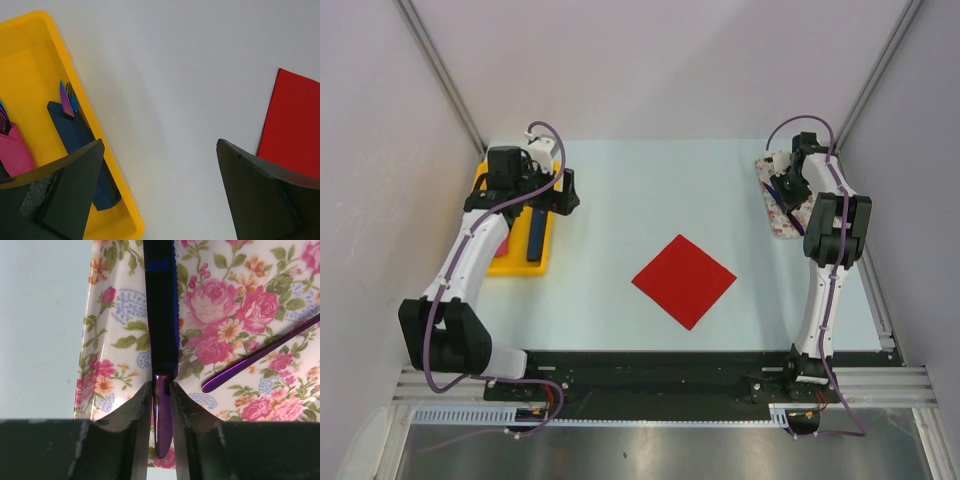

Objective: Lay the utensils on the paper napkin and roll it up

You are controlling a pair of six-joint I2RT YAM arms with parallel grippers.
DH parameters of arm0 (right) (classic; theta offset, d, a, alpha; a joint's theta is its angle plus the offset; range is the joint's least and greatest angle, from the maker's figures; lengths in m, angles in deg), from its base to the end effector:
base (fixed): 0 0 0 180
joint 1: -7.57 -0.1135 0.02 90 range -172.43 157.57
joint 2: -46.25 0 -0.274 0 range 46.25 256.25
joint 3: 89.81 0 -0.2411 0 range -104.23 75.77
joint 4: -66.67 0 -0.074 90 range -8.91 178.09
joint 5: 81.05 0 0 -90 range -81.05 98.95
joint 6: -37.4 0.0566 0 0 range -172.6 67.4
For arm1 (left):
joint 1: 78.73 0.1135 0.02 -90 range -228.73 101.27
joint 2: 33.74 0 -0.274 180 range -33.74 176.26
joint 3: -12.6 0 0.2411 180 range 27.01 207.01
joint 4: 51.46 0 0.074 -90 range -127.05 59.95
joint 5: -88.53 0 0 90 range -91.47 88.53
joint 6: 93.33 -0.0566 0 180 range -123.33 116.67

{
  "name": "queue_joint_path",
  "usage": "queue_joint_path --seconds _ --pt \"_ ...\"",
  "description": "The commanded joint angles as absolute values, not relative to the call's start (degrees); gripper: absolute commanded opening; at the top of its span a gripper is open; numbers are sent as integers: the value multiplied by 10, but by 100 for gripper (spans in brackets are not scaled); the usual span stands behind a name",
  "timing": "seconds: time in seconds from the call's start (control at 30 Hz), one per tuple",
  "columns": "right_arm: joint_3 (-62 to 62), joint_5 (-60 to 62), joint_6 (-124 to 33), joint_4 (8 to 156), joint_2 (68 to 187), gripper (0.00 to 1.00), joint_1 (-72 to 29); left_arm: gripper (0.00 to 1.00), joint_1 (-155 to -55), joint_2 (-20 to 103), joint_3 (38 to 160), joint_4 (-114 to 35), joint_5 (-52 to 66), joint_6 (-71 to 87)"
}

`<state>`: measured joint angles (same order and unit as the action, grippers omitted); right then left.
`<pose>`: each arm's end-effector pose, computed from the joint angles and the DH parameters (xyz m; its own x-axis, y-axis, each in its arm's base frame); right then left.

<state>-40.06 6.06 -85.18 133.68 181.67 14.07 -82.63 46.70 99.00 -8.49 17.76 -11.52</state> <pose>0.4924 -0.0532 0.1598 -0.8497 -0.4445 -0.2837 -0.4270 0.8957 -0.1243 0.3141 -0.0401 0.3320 -0.5479 0.1722 -0.8186 0.4088 0.9089 -0.0825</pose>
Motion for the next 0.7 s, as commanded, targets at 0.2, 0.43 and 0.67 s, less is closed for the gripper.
queue_joint_path --seconds 0.2,0.43,0.67 --pt "-432 95 -860 1418 1895 33 145 100 -829 442 984 -78 173 -127" --pt "-438 62 -876 1421 1886 10 150 100 -829 443 980 -77 179 -126" --pt "-466 37 -849 1405 1837 0 157 100 -829 447 986 -87 178 -120"
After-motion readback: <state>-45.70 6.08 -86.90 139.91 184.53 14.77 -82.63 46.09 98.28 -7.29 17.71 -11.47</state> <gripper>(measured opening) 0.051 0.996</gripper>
